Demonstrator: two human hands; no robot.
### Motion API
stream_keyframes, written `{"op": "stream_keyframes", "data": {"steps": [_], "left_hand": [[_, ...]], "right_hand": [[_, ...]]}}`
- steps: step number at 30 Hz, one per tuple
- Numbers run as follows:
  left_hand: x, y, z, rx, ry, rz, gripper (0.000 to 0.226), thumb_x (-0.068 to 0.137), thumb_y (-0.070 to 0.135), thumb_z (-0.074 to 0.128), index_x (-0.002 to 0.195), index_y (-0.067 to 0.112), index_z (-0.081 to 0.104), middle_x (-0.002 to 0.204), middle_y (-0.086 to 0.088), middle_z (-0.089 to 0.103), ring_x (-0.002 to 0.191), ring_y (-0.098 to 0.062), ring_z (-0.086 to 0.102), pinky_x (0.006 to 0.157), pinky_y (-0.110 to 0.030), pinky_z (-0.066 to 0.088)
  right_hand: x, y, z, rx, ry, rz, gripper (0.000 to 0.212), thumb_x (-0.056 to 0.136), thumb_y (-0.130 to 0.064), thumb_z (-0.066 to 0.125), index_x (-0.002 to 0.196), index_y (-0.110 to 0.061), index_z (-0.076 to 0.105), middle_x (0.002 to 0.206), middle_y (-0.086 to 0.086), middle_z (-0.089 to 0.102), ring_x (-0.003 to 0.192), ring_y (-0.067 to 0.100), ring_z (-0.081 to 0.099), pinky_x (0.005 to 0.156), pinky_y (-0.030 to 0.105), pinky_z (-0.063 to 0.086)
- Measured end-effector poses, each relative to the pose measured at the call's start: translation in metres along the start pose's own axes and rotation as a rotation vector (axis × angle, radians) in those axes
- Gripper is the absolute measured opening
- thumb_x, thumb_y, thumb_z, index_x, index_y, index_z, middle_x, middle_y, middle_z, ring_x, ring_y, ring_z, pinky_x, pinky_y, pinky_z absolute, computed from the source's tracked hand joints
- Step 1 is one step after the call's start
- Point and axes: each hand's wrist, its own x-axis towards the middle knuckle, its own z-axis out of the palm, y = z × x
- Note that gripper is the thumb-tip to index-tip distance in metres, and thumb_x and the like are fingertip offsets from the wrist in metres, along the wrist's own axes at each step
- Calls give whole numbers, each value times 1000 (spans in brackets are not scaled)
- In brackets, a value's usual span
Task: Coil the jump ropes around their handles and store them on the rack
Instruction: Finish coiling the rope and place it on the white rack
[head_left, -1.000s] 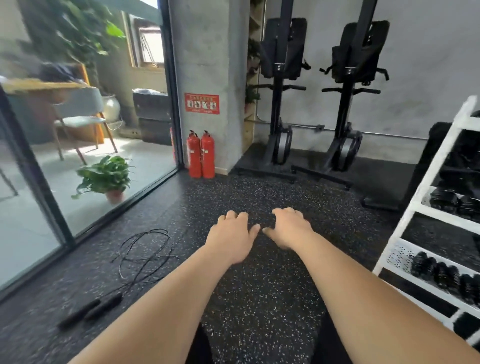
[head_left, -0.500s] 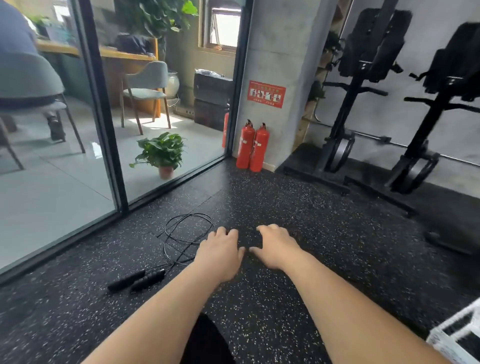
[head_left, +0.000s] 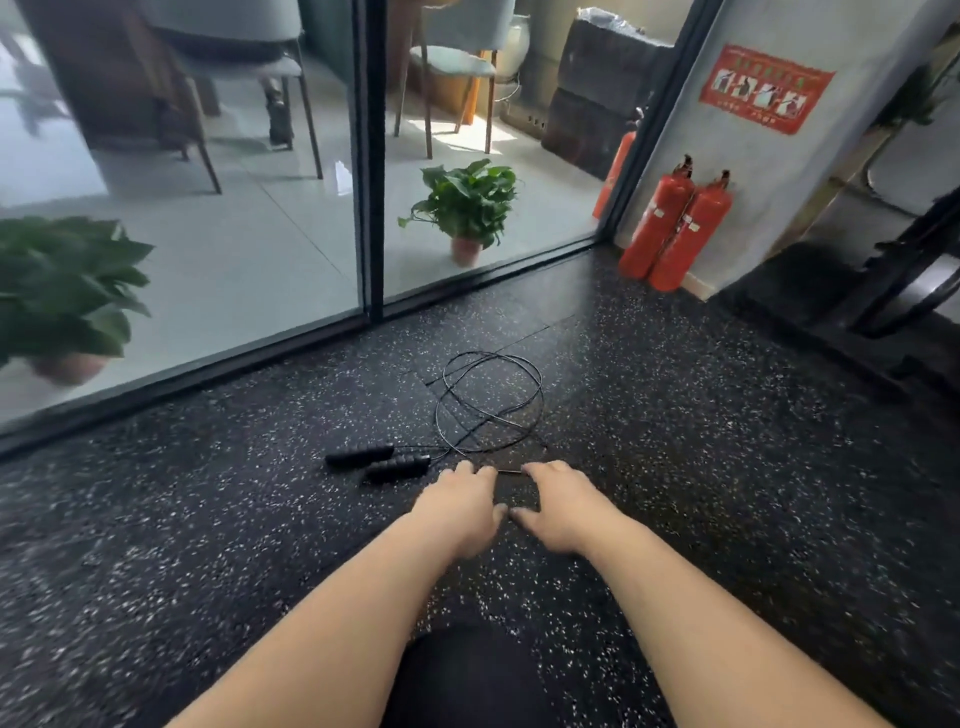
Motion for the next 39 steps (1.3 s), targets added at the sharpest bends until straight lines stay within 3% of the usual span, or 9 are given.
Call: {"op": "stream_keyframes", "data": {"steps": [11, 17, 29, 34, 39], "left_hand": [[92, -99, 45, 114, -55, -204, 59, 107, 47, 55, 155, 16, 40, 154, -9, 44, 140, -36, 44, 113, -53, 43], [153, -145, 80, 245, -70, -237, 56, 104, 45, 61, 149, 17, 45, 152, -7, 47, 138, -34, 46, 110, -49, 44], [227, -199, 122, 375, 1, -305, 56, 99, 29, 66, 148, 17, 43, 146, -6, 53, 129, -32, 52, 100, -46, 44], [245, -209, 133, 445, 18, -334, 45, 101, 30, 66, 141, 18, 52, 139, -6, 53, 127, -31, 52, 100, -45, 43], [244, -221, 139, 558, 64, -296, 28, 103, 16, 51, 131, 17, 54, 128, -7, 57, 117, -30, 56, 99, -45, 43]], "right_hand": [[107, -15, 62, 44, -120, -111, 69, 105, -45, 59, 165, -26, 31, 166, 1, 36, 150, 28, 40, 121, 46, 39], [163, -14, 90, 42, -172, -159, 68, 107, -44, 56, 167, -27, 27, 169, -4, 30, 152, 26, 34, 122, 47, 37], [232, -7, 147, 109, -179, -195, 62, 107, -42, 56, 164, -30, 34, 164, -7, 36, 147, 23, 38, 115, 45, 43], [248, 3, 166, 121, -173, -198, 57, 108, -43, 54, 161, -31, 38, 160, -8, 41, 143, 20, 42, 115, 41, 44], [255, 4, 186, 162, -181, -209, 53, 108, -43, 54, 158, -33, 42, 158, -9, 42, 143, 19, 41, 113, 41, 45]]}}
